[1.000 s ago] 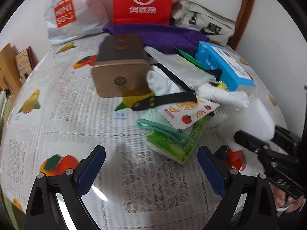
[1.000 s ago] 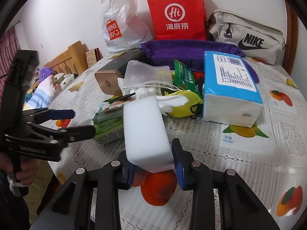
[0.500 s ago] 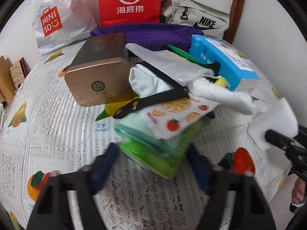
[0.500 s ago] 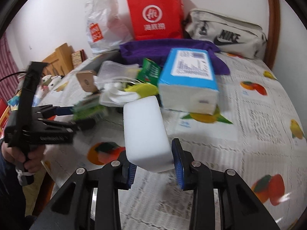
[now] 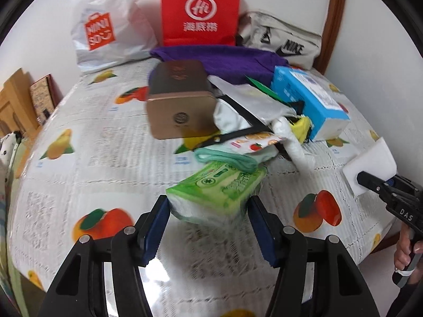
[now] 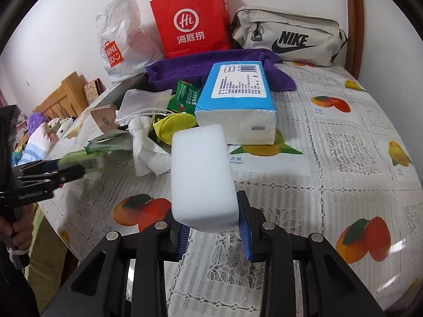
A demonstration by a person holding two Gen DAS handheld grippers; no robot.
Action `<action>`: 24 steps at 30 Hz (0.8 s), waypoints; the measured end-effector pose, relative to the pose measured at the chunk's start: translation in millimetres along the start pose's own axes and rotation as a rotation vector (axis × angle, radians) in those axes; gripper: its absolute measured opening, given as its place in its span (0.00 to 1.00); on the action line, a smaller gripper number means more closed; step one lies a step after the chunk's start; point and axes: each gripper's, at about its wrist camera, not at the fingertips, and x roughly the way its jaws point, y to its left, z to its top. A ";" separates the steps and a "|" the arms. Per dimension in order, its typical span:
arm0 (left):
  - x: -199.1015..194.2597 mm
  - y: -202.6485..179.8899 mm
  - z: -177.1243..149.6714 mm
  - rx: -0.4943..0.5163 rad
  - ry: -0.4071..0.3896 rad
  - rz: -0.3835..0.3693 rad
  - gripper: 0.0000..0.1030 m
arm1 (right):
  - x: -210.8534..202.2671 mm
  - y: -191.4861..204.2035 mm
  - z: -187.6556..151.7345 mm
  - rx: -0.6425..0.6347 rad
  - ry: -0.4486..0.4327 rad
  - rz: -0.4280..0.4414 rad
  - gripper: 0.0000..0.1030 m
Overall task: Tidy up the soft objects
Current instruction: 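Grasp the green wet-wipes pack with the left gripper while the right lifts the sponge, then carry the sponge and wipes pack over the purple towel with both grippers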
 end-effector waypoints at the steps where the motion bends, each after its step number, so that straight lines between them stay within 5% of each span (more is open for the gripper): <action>1: -3.8 2.9 -1.0 -0.008 -0.006 0.006 0.57 | -1.5 0.3 -0.2 0.002 -0.001 -0.009 0.31; 24: -57.1 16.3 21.5 -0.052 -0.116 0.029 0.55 | -36.8 1.5 22.3 0.034 -0.063 -0.044 0.31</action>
